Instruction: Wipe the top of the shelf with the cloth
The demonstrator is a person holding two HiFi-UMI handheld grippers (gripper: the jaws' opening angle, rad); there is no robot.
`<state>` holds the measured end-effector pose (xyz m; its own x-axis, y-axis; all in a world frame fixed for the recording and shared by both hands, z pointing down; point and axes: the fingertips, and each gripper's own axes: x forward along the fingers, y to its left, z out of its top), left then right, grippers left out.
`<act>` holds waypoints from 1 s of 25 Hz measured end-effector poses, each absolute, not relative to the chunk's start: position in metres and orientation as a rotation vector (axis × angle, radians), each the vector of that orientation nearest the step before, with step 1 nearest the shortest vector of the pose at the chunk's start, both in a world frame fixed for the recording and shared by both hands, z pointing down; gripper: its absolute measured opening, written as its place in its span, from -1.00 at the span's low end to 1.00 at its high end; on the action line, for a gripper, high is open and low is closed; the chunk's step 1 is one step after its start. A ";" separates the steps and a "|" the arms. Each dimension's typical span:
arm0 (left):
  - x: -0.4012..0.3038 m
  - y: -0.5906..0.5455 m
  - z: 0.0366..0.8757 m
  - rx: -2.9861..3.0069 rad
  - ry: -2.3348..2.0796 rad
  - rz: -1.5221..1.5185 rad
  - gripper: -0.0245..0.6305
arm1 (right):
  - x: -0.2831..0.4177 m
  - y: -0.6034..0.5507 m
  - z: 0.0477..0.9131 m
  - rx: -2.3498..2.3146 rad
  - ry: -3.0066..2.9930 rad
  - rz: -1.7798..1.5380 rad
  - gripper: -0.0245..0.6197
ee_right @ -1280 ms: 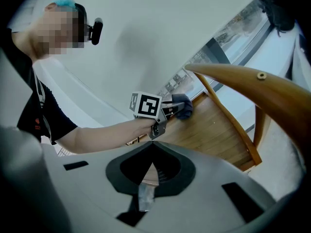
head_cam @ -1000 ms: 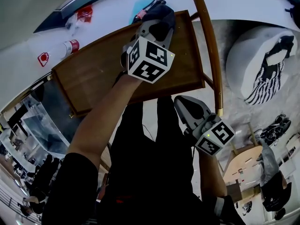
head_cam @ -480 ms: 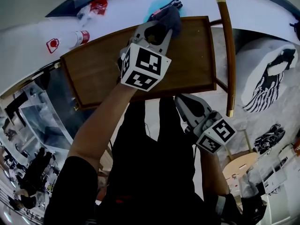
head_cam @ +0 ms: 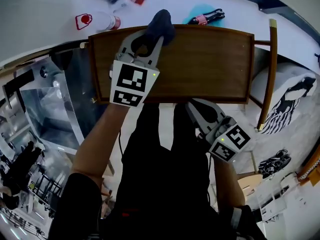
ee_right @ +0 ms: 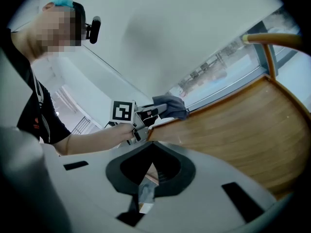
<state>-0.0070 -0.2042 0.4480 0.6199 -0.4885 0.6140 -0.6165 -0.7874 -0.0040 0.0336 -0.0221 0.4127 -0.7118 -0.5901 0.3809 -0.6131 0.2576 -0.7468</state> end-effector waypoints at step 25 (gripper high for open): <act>-0.263 -0.154 0.458 2.326 -1.295 0.983 -0.71 | -0.128 -0.039 0.414 0.815 -2.503 1.410 -0.91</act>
<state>-0.2628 -0.1538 0.4579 0.3585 -0.6273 0.6914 -0.8346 -0.5472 -0.0637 -0.1282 -0.0394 0.4143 -0.8396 -0.3818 0.3864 -0.5283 0.4085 -0.7444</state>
